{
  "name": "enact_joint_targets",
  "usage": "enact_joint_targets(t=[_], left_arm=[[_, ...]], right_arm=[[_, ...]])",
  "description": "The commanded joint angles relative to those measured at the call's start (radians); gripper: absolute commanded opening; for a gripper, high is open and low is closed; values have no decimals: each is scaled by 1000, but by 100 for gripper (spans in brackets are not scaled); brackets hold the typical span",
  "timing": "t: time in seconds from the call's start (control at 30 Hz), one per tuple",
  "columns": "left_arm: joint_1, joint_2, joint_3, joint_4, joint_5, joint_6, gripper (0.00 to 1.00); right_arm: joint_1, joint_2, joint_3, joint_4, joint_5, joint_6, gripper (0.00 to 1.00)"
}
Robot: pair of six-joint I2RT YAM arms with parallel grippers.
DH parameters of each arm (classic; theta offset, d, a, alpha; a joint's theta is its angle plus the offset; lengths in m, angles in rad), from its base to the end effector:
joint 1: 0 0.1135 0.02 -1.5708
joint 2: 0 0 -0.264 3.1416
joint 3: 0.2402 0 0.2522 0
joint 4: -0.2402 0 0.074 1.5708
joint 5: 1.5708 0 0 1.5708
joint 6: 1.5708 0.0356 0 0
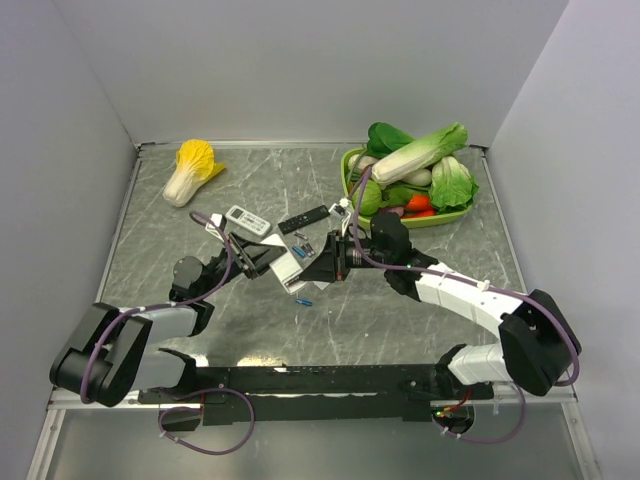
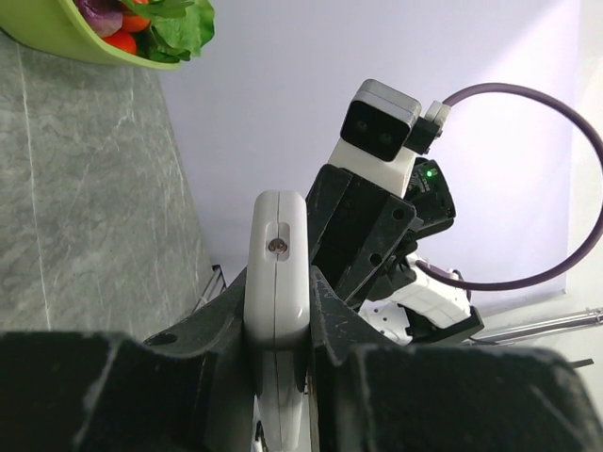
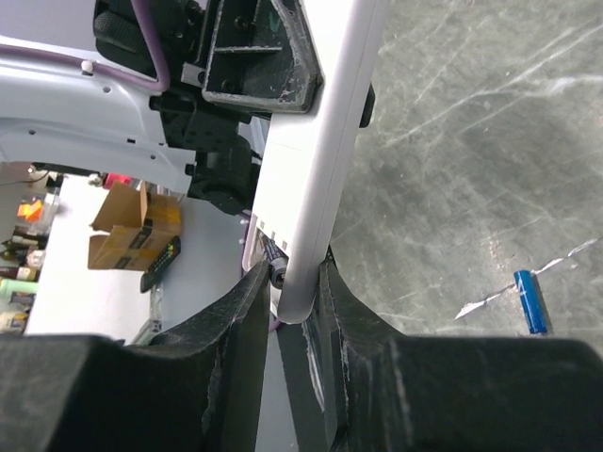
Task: Load the batteries into the remote control
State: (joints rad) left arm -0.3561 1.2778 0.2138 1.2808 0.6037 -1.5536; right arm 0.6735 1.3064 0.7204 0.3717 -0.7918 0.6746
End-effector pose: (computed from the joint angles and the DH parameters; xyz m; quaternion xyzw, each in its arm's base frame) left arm 0.1954 -0.0942 0.2034 -0.1457 0.6247 -0.7150 0.2779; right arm 0.2070 0.1976 0.2618 -0.2416 0.7186 0.5959 0.2649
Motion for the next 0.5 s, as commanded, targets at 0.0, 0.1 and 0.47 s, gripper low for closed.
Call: enact_joint_targets(t=[0.0,0.1,0.47], left_arm=[[-27,-32,52,543,31,4,1],[-30,-35,53,549,33,4,1],[-35,-43,50,571,30,3,1]], right_arm=[[28,40,93,-22,23,-13,15],[37,53,125,-85,48,-32,14],[67,93,217,-229,106,-95,10]])
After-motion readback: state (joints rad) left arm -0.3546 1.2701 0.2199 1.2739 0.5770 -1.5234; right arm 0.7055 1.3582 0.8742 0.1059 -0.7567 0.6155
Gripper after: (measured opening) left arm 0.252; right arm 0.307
